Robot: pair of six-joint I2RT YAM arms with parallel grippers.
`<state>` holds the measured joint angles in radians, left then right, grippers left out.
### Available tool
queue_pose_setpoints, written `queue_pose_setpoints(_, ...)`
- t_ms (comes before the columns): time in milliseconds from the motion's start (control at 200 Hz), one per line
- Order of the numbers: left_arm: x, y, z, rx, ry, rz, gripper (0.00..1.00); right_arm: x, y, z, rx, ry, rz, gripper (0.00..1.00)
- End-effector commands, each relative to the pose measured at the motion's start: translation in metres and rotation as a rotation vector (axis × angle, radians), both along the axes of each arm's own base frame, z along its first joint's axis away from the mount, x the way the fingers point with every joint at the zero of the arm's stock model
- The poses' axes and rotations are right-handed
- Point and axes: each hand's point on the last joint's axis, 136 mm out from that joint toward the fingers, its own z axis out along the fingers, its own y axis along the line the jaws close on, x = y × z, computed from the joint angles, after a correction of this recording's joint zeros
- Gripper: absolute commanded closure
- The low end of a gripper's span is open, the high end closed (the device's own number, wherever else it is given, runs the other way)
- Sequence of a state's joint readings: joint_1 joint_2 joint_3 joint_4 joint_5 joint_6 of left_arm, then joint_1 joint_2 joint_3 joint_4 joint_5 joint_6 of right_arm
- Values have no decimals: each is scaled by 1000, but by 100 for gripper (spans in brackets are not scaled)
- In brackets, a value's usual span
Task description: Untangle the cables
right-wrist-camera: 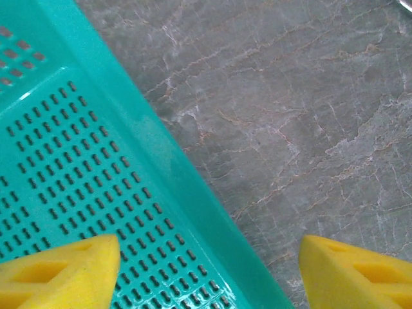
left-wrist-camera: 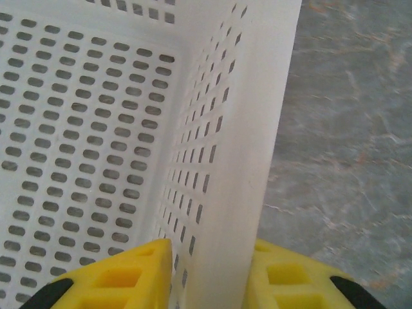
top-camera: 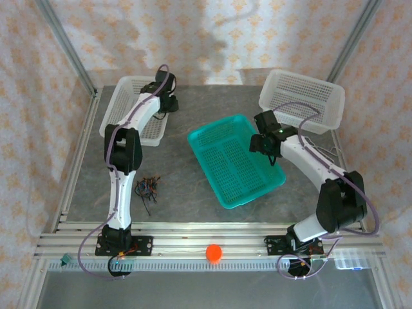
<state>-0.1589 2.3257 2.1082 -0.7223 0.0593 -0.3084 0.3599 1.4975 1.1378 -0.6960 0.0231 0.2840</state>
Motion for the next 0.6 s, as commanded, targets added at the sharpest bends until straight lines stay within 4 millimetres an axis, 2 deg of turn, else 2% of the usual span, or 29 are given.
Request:
queue_pose_setpoints(0,-9,17,5,-31,21,55,61,17,-2,16,-2,-50,-18,26)
queue_pose_setpoints(65,-7,9,16,-64,-8,15,51,31,-6,29,20,-111,-59,27)
queue_pose_setpoints(160,-6,-1,39,-106,-64,-38,44,57,-15,49,78,-210,-120,27)
queue_pose_setpoints(265,-10,-12,72,-157,-150,-90,34,90,-34,61,80,-256,-177,29)
queue_pose_setpoints(325,-17,-16,85,-182,-187,-107,29,110,-44,62,57,-265,-202,31)
queue_pose_setpoints(421,-27,-15,98,-189,-208,-114,27,140,-56,53,56,-256,-230,32)
queue_pose_setpoints(546,-43,-18,109,-218,-239,-128,27,180,-58,47,39,-256,-238,32)
queue_pose_setpoints(566,-45,-19,104,-221,-234,-128,27,185,-58,42,33,-244,-239,32)
queue_pose_setpoints(576,-48,-19,114,-226,-255,-133,27,189,-57,44,34,-248,-239,32)
queue_pose_setpoints(596,-51,-19,117,-230,-265,-134,27,195,-56,40,33,-242,-237,32)
